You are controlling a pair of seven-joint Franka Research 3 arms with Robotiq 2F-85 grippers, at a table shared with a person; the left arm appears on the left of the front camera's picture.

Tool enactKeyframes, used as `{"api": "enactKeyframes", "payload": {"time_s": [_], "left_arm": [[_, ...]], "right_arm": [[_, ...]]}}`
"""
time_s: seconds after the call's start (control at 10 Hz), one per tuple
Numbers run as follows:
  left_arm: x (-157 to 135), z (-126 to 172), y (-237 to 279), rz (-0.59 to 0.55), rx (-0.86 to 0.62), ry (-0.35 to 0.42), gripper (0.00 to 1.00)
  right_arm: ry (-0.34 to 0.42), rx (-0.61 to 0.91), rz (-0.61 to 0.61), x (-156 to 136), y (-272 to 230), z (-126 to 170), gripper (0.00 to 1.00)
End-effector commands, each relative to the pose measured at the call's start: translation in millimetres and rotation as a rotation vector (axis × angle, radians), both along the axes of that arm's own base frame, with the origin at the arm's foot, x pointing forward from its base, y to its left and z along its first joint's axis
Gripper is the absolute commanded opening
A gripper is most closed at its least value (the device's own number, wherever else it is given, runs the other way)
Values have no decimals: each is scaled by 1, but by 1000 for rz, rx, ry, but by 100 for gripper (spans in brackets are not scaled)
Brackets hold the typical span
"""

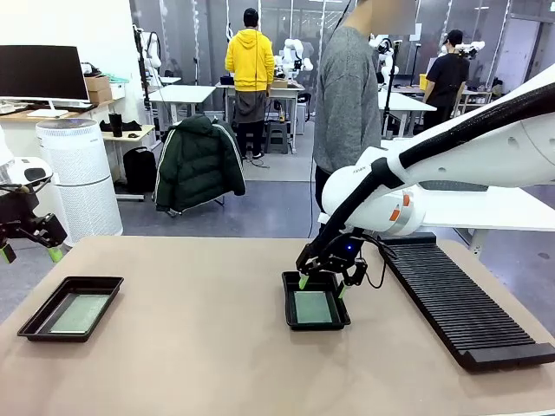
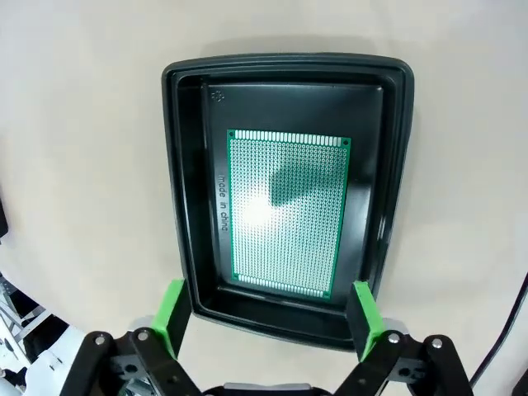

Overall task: Inspect and transfer BCBs to ESD trays.
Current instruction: Pick up the Blank PCB from the PCB Rack and place it in the right ESD tray.

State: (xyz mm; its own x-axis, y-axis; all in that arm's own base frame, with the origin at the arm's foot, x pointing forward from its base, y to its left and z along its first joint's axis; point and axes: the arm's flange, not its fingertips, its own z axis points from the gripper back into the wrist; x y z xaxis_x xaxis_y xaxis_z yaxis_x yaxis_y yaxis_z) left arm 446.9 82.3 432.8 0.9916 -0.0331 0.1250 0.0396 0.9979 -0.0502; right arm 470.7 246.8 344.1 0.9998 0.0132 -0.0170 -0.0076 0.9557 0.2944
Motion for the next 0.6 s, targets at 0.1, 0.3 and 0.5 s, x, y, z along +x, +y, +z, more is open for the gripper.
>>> {"api": "enactKeyframes", "payload": {"time_s": [0.1, 0.3, 0.5], "left_arm": [[-1, -2, 1, -1, 2, -8, 100], [-1, -2, 1, -1, 2, -8, 100], [-1, -2, 1, -1, 2, -8, 100]], "right_arm": [[-2, -3, -4, -9, -3, 17, 100], [-11, 4, 6, -18, -14, 32, 100], [-13, -15, 16, -25, -23, 44, 100]]}}
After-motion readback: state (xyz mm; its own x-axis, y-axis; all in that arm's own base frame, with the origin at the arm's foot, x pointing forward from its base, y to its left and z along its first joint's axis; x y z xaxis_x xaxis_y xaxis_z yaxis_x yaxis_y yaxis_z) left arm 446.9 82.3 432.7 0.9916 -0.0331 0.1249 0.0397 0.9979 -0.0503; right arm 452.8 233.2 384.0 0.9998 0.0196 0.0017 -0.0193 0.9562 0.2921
